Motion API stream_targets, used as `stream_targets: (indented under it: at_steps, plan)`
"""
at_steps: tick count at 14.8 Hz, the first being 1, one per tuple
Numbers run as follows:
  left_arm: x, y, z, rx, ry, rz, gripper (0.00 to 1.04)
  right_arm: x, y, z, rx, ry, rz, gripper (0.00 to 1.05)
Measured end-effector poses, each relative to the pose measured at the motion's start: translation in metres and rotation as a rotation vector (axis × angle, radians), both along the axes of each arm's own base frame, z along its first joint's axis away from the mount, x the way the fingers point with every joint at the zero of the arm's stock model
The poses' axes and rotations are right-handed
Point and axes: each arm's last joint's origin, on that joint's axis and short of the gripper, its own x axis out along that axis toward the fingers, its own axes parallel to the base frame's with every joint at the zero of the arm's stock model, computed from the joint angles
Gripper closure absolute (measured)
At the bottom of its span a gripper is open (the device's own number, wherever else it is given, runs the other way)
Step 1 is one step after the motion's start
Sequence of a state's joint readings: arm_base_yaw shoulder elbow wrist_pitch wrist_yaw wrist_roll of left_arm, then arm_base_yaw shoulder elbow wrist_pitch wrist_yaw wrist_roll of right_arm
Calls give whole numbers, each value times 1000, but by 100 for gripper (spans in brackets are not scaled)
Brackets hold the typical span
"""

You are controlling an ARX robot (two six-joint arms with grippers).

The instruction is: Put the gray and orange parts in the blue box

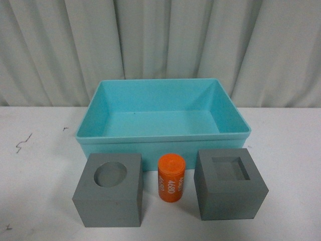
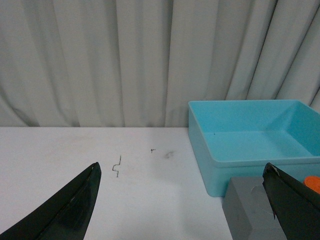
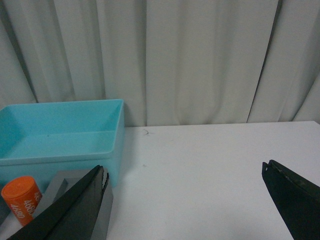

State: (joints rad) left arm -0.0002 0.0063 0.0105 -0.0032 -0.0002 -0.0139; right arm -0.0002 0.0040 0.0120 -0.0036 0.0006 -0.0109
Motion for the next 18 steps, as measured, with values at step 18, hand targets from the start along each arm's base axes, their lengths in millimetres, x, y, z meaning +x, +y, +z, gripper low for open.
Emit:
stream_targets:
  at_steps: [18]
  plan:
    - [0,0,0,0,0,0,7,0,0,0,0,0,0,6]
